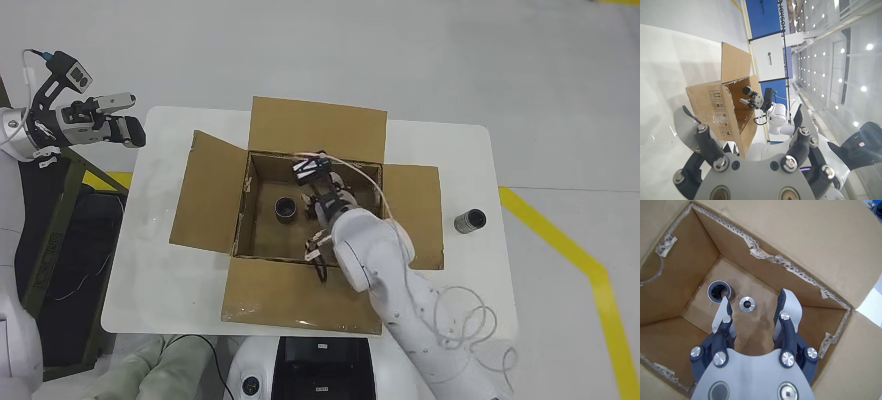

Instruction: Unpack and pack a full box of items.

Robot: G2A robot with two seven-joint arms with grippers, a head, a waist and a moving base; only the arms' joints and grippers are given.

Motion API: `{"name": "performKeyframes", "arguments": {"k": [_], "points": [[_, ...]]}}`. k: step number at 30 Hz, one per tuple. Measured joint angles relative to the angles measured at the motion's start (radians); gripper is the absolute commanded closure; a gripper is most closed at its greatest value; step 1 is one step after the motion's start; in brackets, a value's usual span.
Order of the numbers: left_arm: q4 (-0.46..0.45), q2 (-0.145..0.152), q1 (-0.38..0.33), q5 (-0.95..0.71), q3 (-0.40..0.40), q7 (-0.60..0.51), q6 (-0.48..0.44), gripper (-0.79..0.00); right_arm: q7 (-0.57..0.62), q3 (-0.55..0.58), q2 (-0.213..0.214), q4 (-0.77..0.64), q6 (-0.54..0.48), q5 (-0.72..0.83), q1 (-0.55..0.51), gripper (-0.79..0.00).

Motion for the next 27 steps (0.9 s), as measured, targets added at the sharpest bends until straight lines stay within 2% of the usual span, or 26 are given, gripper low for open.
{"name": "performKeyframes", "arguments": {"k": [16, 27], "points": [[0.0, 0.0, 0.0, 0.0, 0.0, 0.0, 0.0, -0.785, -0.043, 0.224, 0.034, -0.299, 0.03, -0.023, -0.18, -0.539], [0.0, 0.0, 0.0, 0.0, 0.0, 0.0, 0.0, -0.785, -0.07, 0.406, 0.052, -0.406, 0.067, -0.014, -0.292, -0.548]]}}
